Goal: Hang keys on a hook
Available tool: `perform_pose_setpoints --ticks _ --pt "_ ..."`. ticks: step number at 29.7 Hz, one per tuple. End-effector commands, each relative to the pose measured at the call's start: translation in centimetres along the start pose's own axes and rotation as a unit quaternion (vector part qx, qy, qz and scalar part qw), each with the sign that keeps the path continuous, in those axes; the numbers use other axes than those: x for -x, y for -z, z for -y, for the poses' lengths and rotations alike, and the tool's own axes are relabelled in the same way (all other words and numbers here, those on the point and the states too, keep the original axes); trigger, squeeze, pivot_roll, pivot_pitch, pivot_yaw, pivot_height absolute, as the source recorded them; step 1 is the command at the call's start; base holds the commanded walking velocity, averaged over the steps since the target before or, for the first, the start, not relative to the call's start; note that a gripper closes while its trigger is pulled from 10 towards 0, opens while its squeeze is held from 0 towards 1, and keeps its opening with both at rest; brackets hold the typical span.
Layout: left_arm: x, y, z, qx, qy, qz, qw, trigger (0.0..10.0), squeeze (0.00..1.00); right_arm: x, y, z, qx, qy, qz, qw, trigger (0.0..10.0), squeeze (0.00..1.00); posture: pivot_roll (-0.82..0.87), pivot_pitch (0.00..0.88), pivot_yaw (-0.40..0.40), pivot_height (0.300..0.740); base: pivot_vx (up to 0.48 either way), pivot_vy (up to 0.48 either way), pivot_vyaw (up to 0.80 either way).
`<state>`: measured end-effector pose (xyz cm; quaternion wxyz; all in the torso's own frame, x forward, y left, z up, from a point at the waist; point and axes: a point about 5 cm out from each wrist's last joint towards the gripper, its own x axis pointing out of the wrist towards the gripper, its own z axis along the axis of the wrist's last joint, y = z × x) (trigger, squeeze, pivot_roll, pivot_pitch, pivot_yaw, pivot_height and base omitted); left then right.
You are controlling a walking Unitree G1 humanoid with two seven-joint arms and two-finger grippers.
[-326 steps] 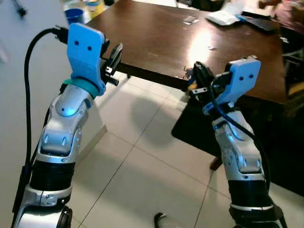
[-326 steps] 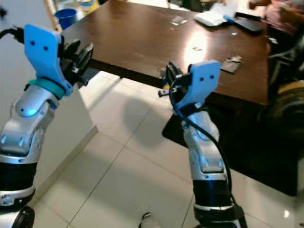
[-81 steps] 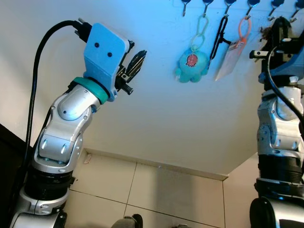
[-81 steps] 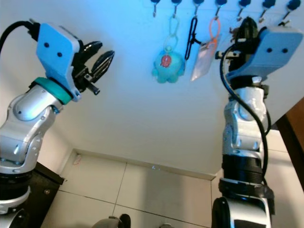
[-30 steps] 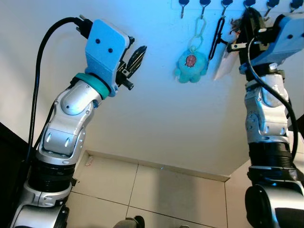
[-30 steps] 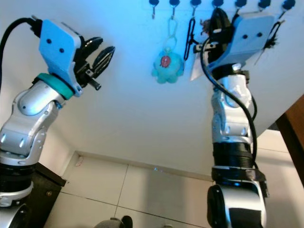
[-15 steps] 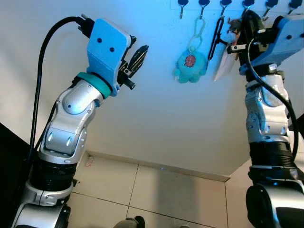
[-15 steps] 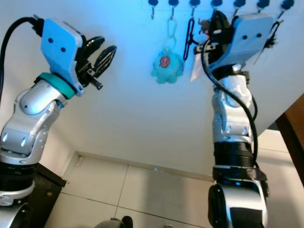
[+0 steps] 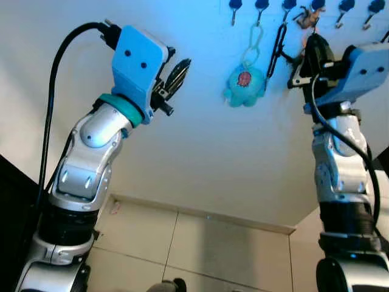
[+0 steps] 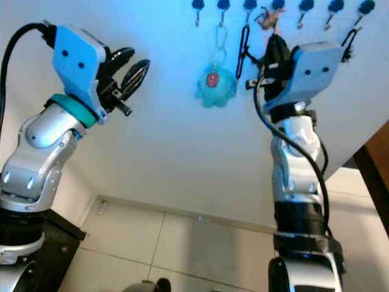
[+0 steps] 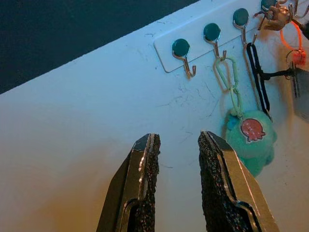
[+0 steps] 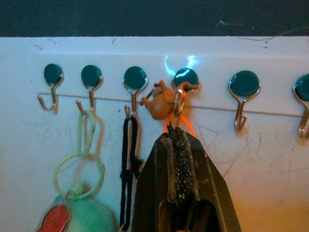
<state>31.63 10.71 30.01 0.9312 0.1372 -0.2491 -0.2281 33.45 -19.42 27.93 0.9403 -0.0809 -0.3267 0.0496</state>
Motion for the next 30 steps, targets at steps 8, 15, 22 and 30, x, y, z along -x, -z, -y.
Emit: perform_pose_setpoints --ticks 8,15,22,30 --pt "0.1 0.5 0.4 0.006 0.006 -0.007 1.0 10.0 0.0 -0.2 -1.1 -0.1 -0.01 -0.005 0.024 1.0 10.0 0.0 -0.03 0.0 0.192 0.74 0.0 0.0 0.0" --pt "-0.1 0.3 0.2 0.007 -0.002 0.0 1.0 10.0 0.0 -1.0 -2.2 -0.3 -0.01 -0.018 0.045 0.999 10.0 0.0 -0.03 0.001 0.173 0.74 0.0 0.0 0.0" --pt "0.2 0.1 0.0 0.006 -0.004 -0.001 1.0 10.0 0.0 -0.9 -2.8 -0.9 -0.016 -0.032 0.055 0.998 10.0 0.0 -0.02 0.009 0.173 0.74 0.0 0.0 0.0" --pt "0.4 0.4 0.2 0.002 -0.003 -0.006 1.0 10.0 0.0 -1.1 -3.8 -1.4 -0.031 -0.044 0.082 0.995 10.0 0.0 -0.01 0.01 0.172 0.74 0.0 0.0 0.0"
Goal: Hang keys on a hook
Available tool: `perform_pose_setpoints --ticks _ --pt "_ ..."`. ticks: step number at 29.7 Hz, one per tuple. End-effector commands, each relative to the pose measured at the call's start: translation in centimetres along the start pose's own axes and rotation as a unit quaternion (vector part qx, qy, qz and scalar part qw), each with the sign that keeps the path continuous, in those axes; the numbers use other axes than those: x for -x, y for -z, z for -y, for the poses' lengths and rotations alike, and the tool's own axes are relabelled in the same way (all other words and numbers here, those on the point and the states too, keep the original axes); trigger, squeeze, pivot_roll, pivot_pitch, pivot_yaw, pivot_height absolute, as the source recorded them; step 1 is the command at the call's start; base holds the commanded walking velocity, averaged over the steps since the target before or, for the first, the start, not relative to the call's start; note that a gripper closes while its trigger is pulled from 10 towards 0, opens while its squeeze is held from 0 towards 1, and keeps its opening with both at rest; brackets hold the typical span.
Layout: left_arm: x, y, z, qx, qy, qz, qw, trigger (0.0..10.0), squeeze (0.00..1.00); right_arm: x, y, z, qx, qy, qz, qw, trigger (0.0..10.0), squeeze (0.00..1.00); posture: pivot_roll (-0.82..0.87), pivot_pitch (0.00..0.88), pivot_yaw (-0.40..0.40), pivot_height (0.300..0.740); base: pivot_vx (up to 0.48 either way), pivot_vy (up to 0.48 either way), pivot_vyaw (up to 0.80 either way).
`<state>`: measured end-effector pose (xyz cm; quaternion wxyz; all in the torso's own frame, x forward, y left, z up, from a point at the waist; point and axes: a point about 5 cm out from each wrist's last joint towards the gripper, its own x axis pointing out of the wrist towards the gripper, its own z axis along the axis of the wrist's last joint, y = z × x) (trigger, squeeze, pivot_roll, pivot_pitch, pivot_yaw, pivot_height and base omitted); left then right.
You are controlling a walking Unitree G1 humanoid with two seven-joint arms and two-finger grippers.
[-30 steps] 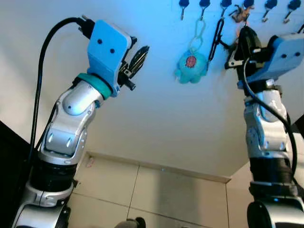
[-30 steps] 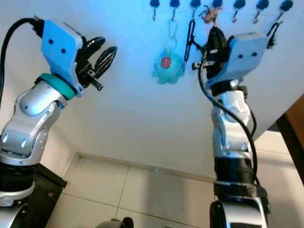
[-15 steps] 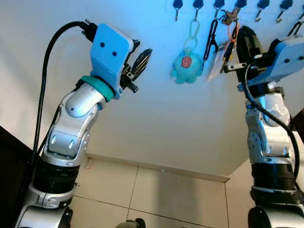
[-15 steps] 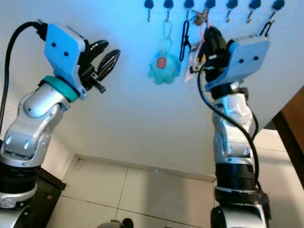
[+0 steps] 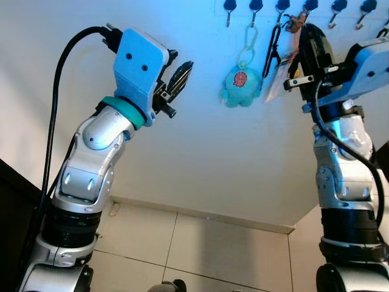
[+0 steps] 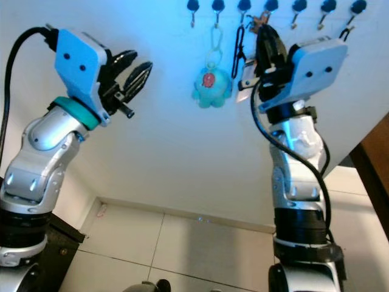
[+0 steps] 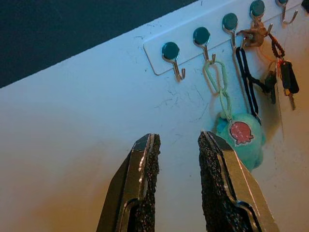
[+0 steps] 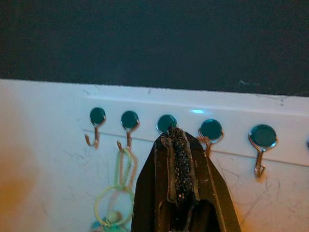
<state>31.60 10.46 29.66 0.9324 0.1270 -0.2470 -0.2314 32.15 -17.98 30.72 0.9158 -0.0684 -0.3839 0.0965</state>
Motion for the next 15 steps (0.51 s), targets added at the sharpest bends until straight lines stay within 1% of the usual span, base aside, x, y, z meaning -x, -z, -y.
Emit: perform_pose_setpoints --ticks 1,8,11,15 --pt "0.3 -0.2 -0.3 -0.006 -0.008 -0.002 1.0 10.0 0.0 -0.7 -1.1 -0.6 -0.015 -0.008 0.027 0.999 10.0 0.0 0.01 0.023 0.168 0.74 0.0 0.0 0.0" --pt "0.6 -0.2 -0.4 -0.006 -0.01 -0.005 1.0 10.0 0.0 -1.4 -1.5 -1.1 -0.021 -0.018 0.035 0.999 10.0 0.0 0.01 0.033 0.168 0.74 0.0 0.0 0.0" --pt "0.5 -0.3 -0.2 -0.005 -0.009 -0.004 1.0 10.0 0.0 -2.0 -1.2 -0.9 -0.013 -0.009 0.029 0.999 10.0 0.0 0.01 0.043 0.164 0.74 0.0 0.0 0.0" --pt "0.5 -0.3 -0.2 -0.005 -0.009 -0.004 1.0 10.0 0.0 -2.0 -1.2 -0.9 -0.013 -0.009 0.029 0.999 10.0 0.0 0.01 0.043 0.164 0.74 0.0 0.0 0.0"
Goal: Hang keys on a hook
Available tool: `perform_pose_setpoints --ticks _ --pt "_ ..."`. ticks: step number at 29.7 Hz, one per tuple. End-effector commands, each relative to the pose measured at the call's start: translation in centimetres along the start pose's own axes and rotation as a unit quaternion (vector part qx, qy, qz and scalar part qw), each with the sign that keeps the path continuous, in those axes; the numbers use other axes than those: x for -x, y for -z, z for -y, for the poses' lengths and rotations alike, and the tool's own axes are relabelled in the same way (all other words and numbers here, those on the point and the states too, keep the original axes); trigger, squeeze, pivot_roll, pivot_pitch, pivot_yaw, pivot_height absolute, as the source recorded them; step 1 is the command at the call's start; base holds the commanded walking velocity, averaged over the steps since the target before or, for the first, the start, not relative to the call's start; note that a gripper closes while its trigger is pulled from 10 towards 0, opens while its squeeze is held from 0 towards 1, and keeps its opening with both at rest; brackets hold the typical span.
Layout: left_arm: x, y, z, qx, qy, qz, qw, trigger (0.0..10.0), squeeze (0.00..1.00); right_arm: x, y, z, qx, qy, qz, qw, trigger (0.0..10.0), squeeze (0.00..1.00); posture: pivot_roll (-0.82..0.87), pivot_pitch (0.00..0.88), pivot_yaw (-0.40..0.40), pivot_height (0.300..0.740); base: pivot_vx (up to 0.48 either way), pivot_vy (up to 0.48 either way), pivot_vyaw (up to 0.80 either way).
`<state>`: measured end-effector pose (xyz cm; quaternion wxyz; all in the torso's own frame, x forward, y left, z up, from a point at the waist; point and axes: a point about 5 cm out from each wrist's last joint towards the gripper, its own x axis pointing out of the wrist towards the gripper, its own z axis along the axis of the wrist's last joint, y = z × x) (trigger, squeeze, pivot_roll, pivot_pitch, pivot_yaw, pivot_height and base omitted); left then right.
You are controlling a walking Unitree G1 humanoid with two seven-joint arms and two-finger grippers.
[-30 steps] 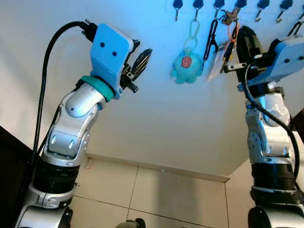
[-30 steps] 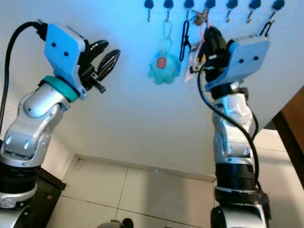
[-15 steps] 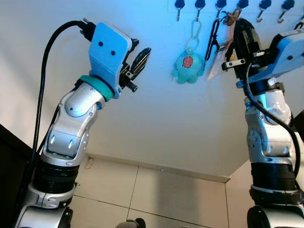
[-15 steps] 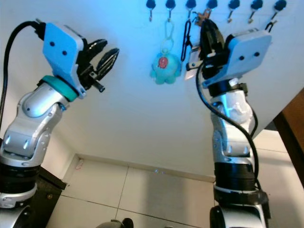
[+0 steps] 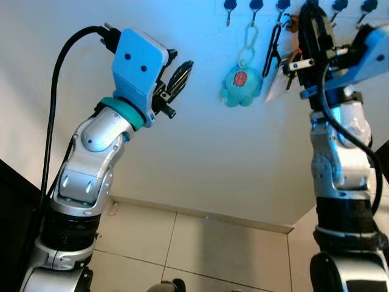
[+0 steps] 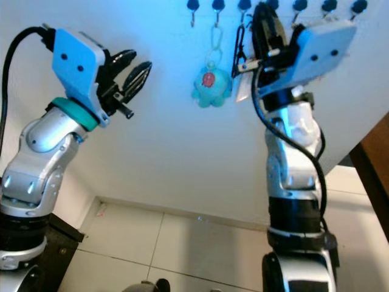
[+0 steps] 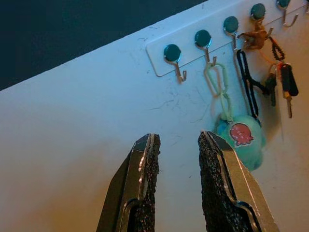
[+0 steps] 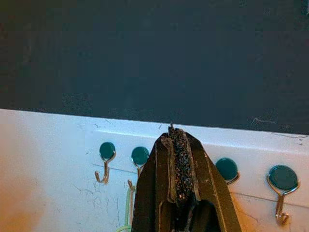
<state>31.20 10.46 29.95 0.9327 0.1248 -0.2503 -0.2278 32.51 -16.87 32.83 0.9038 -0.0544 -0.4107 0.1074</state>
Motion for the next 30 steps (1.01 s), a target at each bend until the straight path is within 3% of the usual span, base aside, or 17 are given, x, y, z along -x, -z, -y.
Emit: perform_pose_setpoints --ticks 1,5,6,10,11,14,15,23,24,27,28,30 --pt "0.3 0.1 -0.2 -0.005 -0.005 -0.007 1.0 10.0 0.0 -0.1 0.1 -0.3 0.0 -0.005 -0.002 1.0 10.0 0.0 0.01 0.043 0.164 0.74 0.0 0.0 0.0" --pt "0.3 0.1 -0.2 -0.005 -0.005 -0.007 1.0 10.0 0.0 -0.2 0.3 -0.1 0.009 0.003 -0.009 1.0 10.0 0.0 0.01 0.048 0.164 0.74 0.0 0.0 0.0" --pt "0.3 0.2 -0.1 -0.003 -0.005 -0.01 1.0 10.0 0.0 0.2 1.5 0.6 0.03 0.023 -0.049 0.998 10.0 0.0 0.01 0.066 0.153 0.74 0.0 0.0 0.0" --pt "0.5 0.4 0.0 -0.002 -0.006 -0.014 1.0 10.0 0.0 1.4 2.9 1.5 0.074 0.045 -0.101 0.991 10.0 0.0 0.01 0.074 0.151 0.74 0.0 0.0 0.0" --pt "0.5 0.4 0.0 -0.001 -0.007 -0.015 1.0 10.0 0.0 2.2 3.2 1.8 0.084 0.048 -0.113 0.989 10.0 0.64 0.01 0.079 0.148 0.74 0.0 0.0 0.0" --pt "0.6 0.4 0.0 -0.001 -0.008 -0.016 1.0 10.0 0.0 2.8 3.2 1.9 0.087 0.048 -0.116 0.988 10.0 0.64 0.01 0.079 0.148 0.74 0.0 0.0 0.0" --pt "0.6 0.5 0.0 0.001 -0.008 -0.017 1.0 10.0 0.0 3.1 3.2 2.2 0.086 0.053 -0.12 0.988 10.0 1.0 0.0 0.086 0.15 0.74 0.0 0.0 0.0" --pt "0.6 0.5 0.4 0.005 -0.005 -0.018 1.0 10.0 0.0 3.4 3.3 2.4 0.072 0.054 -0.12 0.989 10.0 1.0 0.0 0.085 0.142 0.74 0.0 0.0 0.0" --pt "0.6 0.5 0.4 0.005 -0.006 -0.017 1.0 10.0 0.0 3.4 3.5 2.2 0.071 0.05 -0.123 0.989 10.0 0.5 0.01 0.085 0.141 0.74 0.0 0.0 0.0" --pt "0.6 0.5 0.4 0.005 -0.007 -0.018 1.0 10.0 0.0 3.5 3.7 2.0 0.07 0.047 -0.126 0.988 10.0 0.5 0.01 0.087 0.139 0.74 0.0 0.0 0.0" --pt "0.7 0.5 0.4 0.005 -0.008 -0.019 1.0 10.0 0.0 3.6 3.8 1.7 0.071 0.044 -0.13 0.988 10.0 0.0 0.01 0.088 0.137 0.74 0.0 0.0 0.0" --pt "0.8 0.6 0.3 0.005 -0.01 -0.021 1.0 10.0 0.0 3.8 4.1 1.3 0.064 0.04 -0.136 0.988 10.0 0.0 0.01 0.093 0.133 0.74 0.0 0.0 0.0"
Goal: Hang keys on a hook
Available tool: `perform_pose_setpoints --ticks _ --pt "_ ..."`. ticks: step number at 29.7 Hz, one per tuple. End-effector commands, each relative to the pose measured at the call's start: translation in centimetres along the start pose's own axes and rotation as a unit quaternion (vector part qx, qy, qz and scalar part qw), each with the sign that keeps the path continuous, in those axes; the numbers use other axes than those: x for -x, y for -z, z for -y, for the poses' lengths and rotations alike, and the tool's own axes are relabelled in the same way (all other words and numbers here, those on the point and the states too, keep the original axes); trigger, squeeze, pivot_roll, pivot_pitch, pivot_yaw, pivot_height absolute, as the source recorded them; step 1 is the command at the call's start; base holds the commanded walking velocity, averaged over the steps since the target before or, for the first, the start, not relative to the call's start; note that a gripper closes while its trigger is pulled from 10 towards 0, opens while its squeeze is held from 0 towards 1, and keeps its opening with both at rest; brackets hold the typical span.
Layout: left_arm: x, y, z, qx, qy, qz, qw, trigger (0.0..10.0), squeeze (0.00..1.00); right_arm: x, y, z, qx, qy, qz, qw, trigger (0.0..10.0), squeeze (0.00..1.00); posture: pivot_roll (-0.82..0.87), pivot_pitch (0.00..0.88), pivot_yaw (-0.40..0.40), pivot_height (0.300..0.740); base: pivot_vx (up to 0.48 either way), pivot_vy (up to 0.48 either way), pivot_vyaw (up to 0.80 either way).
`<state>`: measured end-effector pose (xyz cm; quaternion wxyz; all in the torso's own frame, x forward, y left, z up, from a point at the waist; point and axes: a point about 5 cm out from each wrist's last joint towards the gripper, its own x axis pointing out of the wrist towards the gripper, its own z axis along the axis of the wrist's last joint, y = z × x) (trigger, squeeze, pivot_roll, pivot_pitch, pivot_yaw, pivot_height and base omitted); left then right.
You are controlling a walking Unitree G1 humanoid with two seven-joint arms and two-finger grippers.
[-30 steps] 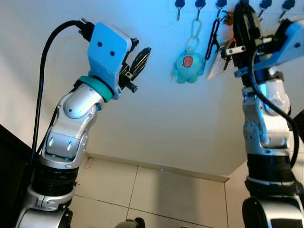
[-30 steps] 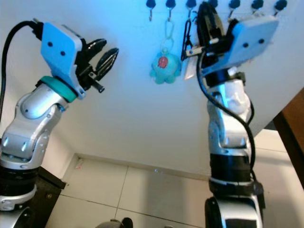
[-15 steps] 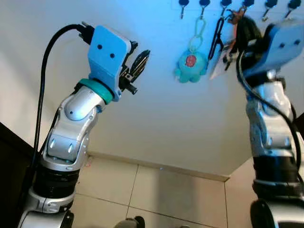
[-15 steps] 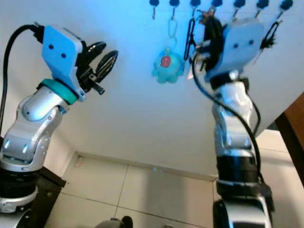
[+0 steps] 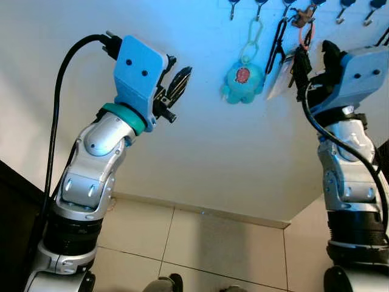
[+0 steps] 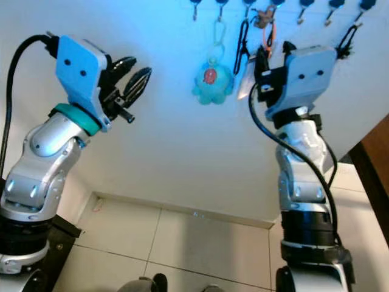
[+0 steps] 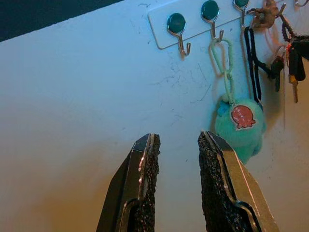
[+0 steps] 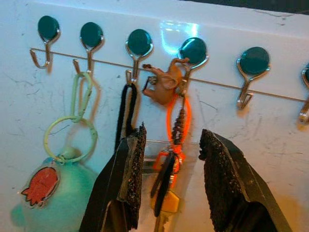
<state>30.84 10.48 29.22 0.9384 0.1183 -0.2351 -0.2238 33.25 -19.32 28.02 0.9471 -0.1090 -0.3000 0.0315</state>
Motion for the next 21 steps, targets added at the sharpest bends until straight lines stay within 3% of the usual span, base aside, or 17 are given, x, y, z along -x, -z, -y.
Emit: perform_pose_setpoints --ticks 1,3,8,13,14,15,17,21 --pt "0.5 0.2 0.0 -0.004 -0.007 -0.009 1.0 10.0 0.0 1.1 0.5 -1.6 -0.029 -0.032 -0.012 0.999 10.0 0.0 0.01 0.094 0.127 0.74 0.0 0.0 0.0" --pt "0.5 0.3 0.0 -0.004 -0.007 -0.009 1.0 10.0 0.0 1.4 0.5 -1.9 -0.04 -0.04 -0.011 0.998 10.0 0.0 0.01 0.094 0.127 0.74 0.0 0.0 0.0" --pt "1.9 1.1 0.2 0.01 -0.017 -0.036 0.999 10.0 0.0 4.9 0.2 -4.1 -0.097 -0.062 -0.013 0.993 10.0 0.0 0.0 0.104 0.124 0.74 0.0 0.0 0.0" --pt "2.5 1.7 0.5 0.012 -0.024 -0.048 0.998 10.0 0.0 5.6 0.3 -4.4 -0.102 -0.057 -0.019 0.993 10.0 0.0 0.0 0.104 0.122 0.74 0.0 0.0 0.0" --pt "3.1 2.4 0.6 0.011 -0.044 -0.065 0.997 10.0 0.0 6.4 0.6 -4.6 -0.095 -0.046 -0.03 0.994 10.0 0.0 0.0 0.1 0.102 0.74 0.0 0.0 0.0" --pt "3.9 4.2 -0.1 -0.007 -0.104 -0.109 0.989 10.0 0.0 7.6 1.3 -4.7 -0.072 -0.026 -0.045 0.996 10.0 0.0 -0.01 0.089 0.093 0.74 0.0 0.0 0.0" --pt "3.9 4.2 -0.1 -0.007 -0.104 -0.109 0.989 10.0 0.0 7.6 1.3 -4.7 -0.072 -0.026 -0.045 0.996 10.0 0.0 -0.01 0.089 0.093 0.74 0.0 0.0 0.0" --pt "4.4 5.1 -1.6 -0.012 -0.159 -0.127 0.979 10.0 0.0 8.1 2.1 -4.4 -0.057 -0.01 -0.066 0.996 10.0 0.0 -0.01 0.072 0.081 0.74 0.0 0.0 0.0"
